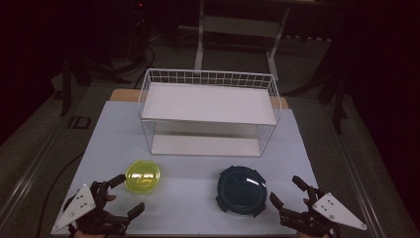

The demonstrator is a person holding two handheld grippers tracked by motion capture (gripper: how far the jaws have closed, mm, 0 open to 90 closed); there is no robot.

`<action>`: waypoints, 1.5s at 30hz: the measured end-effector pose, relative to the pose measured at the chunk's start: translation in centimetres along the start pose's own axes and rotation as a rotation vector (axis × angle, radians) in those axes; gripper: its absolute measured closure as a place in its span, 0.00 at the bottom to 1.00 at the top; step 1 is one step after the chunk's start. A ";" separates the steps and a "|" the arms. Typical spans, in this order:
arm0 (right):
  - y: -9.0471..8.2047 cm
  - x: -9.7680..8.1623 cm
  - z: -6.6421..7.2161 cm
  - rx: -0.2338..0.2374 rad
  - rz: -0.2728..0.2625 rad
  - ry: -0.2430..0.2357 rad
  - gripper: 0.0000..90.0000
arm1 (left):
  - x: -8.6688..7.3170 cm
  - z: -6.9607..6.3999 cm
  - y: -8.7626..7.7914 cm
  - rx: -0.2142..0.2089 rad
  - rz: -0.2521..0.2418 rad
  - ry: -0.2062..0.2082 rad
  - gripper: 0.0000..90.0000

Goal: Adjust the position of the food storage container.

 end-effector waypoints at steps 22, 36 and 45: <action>2.1 3.1 -0.7 0.069 0.107 -0.018 0.27 | 0.1 0.0 0.0 -0.013 -0.007 0.003 0.00; 3.3 -3.3 -2.1 0.141 0.395 0.033 0.91 | -0.1 -0.1 0.3 -0.023 0.002 0.000 0.00; 2.8 -5.1 -1.5 0.175 0.460 0.047 1.00 | -0.1 -0.1 0.4 -0.029 0.004 0.002 0.00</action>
Point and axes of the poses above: each handheld gripper's, and its own axes: y roughly forward along the jaws, x roughly out of its top, z roughly to its left, the point moved 3 cm from there along y, roughly forward along the jaws, and after that the axes turned 4 degrees about -x, right-handed, at the moved point
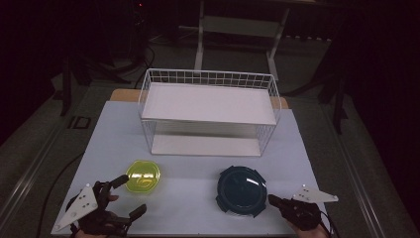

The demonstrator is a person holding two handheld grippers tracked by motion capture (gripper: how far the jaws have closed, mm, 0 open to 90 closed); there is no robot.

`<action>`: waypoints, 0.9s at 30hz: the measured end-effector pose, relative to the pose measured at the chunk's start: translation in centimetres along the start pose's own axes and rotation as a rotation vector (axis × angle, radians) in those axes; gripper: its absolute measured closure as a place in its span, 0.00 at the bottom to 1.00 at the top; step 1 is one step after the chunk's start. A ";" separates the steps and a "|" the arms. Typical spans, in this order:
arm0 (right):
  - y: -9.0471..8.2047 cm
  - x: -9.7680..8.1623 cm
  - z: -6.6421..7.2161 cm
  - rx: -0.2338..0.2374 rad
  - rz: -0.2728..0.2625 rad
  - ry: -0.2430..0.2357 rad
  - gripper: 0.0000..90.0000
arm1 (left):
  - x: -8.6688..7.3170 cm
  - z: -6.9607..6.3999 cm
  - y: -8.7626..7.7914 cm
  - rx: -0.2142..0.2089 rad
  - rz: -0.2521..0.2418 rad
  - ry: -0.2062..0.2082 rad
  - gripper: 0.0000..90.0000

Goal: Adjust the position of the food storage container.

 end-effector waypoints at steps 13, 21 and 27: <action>0.7 -0.3 0.3 0.030 0.017 -0.003 1.00 | 0.0 -0.1 0.2 -0.008 0.005 -0.002 0.00; 1.7 0.2 1.1 0.079 0.015 0.002 1.00 | -0.1 -0.1 0.3 -0.011 0.005 -0.006 0.00; 2.8 0.9 2.7 0.157 0.019 -0.027 1.00 | -0.1 -0.1 0.3 -0.014 0.009 -0.001 0.00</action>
Point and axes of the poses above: each handheld gripper's, and its own axes: y roughly forward along the jaws, x roughly out of its top, z roughly to its left, the point moved 3 cm from there along y, roughly forward along the jaws, and after that the axes turned 4 degrees about -x, right-handed, at the moved point
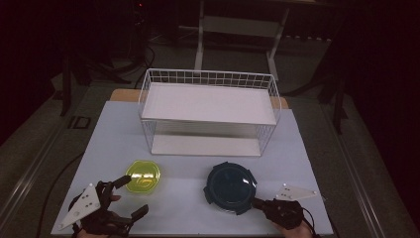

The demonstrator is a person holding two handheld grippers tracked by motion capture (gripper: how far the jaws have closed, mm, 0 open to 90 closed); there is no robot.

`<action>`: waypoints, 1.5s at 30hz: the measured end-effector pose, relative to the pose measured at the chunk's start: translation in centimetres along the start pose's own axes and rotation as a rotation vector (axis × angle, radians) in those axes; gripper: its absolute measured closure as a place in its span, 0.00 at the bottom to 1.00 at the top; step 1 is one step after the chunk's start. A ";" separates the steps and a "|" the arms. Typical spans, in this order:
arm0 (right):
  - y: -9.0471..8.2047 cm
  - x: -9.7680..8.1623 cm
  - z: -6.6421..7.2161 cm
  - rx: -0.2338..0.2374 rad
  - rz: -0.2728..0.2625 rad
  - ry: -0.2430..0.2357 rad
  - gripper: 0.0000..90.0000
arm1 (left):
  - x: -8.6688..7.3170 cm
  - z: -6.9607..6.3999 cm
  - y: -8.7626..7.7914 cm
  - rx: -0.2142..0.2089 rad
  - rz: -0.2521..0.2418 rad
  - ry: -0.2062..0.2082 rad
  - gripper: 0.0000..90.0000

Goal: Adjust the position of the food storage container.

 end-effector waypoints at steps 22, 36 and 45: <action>0.2 0.0 -0.8 -0.033 0.004 0.024 1.00 | -0.1 0.0 0.1 -0.003 0.005 -0.006 0.00; 1.5 1.0 0.3 -0.002 0.002 0.019 1.00 | -0.2 0.1 0.3 -0.004 0.013 -0.019 0.00; 2.6 1.7 1.7 0.042 0.004 -0.015 1.00 | -0.3 0.1 0.5 -0.008 0.021 -0.026 0.00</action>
Point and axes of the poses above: each handheld gripper's, and its own axes: y roughly forward along the jaws, x roughly out of its top, z roughly to its left, the point moved 3 cm from there along y, roughly forward along the jaws, and after that the axes turned 4 degrees about -x, right-handed, at the moved point
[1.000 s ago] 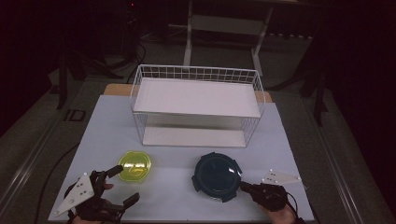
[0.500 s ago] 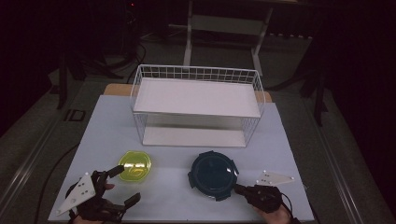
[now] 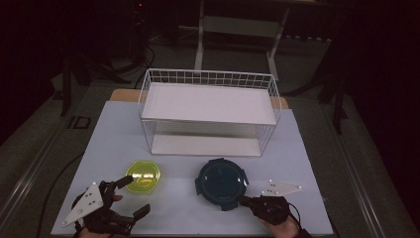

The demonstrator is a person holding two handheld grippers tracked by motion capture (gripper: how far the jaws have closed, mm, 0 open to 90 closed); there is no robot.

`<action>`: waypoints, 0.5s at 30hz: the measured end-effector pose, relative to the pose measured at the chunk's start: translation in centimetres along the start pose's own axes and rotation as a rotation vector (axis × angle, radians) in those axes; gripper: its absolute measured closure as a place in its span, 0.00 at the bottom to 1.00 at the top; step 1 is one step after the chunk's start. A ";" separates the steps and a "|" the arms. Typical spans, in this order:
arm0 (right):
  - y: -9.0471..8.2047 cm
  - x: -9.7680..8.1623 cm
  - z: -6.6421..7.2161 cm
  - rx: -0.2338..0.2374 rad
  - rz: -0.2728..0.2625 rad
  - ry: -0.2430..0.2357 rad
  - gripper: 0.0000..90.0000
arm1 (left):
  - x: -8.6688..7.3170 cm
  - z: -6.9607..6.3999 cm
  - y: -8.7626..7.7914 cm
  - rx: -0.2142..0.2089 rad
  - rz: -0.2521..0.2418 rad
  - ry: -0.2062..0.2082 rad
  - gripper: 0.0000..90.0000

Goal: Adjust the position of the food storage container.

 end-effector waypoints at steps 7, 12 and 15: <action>0.7 0.5 0.0 0.002 0.000 0.012 1.00 | -0.1 0.0 0.2 -0.004 0.004 -0.003 0.00; 1.3 0.8 0.2 0.017 0.000 0.016 1.00 | -0.1 0.0 0.3 -0.005 0.008 -0.002 0.00; 1.6 1.0 0.5 0.015 0.002 0.003 1.00 | -0.1 0.0 0.3 -0.005 0.009 -0.002 0.00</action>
Point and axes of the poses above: each handheld gripper's, and its own axes: y roughly forward along the jaws, x roughly out of its top, z roughly to its left, the point moved 3 cm from there along y, roughly forward along the jaws, and after that the axes turned 4 degrees about -x, right-handed, at the moved point
